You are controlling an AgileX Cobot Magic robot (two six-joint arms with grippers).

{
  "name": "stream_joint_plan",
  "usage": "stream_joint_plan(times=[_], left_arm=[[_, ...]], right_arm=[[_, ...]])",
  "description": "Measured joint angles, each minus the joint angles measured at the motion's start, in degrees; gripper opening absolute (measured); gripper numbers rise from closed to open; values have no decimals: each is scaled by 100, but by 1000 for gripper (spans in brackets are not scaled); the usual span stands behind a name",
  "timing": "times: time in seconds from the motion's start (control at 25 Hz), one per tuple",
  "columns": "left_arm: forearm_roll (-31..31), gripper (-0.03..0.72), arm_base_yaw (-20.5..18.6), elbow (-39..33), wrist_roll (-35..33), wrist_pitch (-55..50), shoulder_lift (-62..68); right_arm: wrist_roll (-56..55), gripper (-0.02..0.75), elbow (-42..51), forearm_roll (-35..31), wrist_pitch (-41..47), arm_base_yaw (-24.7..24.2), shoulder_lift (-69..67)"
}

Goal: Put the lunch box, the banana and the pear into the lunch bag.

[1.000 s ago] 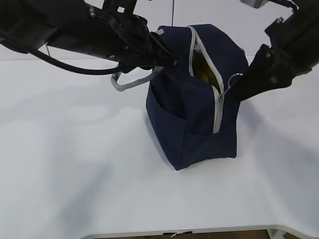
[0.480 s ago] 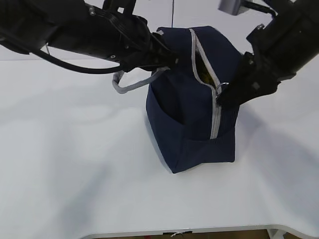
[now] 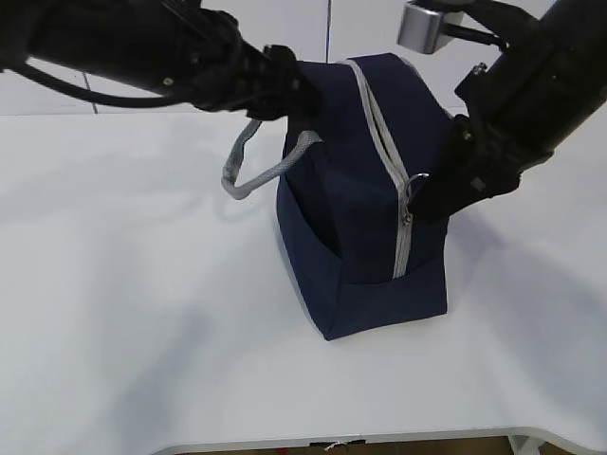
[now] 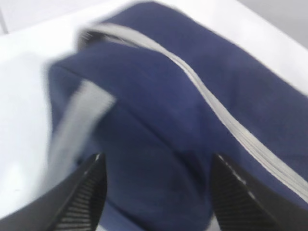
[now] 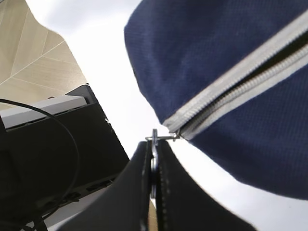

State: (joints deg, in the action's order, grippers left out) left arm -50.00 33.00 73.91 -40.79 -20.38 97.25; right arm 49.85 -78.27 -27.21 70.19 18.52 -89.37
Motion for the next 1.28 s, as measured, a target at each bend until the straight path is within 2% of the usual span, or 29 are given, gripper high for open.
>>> stream_joint_plan(times=[0.12, 0.32, 0.48, 0.56, 0.76, 0.88, 1.08, 1.2, 1.28], left_arm=[[-32, 494, -164, -123, 0, -39, -286], [-239, 495, -164, -675, 0, 23, -944], [-908, 495, -136, -1315, -333, 272, -1379], [-1607, 495, -10, -1558, -820, 360, -1469], [-3417, 495, 480, -2010, -2668, 436, -1480], [-4178, 495, 546, -2206, -3444, 425, -1414], [-5118, 495, 546, -2382, -4695, 313, -1284], [-5254, 495, 546, -2382, -5377, 50, -1013], [-5268, 495, 546, -2382, -5559, -152, -803]], right_arm=[[0, 18, 0, 0, 0, 0, 0], [0, 18, 0, 0, 0, 0, 0], [0, 18, 0, -32, 0, 0, 0], [0, 18, 0, -67, 0, 0, 0], [11, 18, 0, -154, -13, 0, 0], [33, 18, 0, -258, -13, 0, -4], [44, 18, 0, -331, -13, 0, -4], [92, 18, 0, -384, -13, 0, -4], [102, 18, 0, -408, -13, 0, -4]])
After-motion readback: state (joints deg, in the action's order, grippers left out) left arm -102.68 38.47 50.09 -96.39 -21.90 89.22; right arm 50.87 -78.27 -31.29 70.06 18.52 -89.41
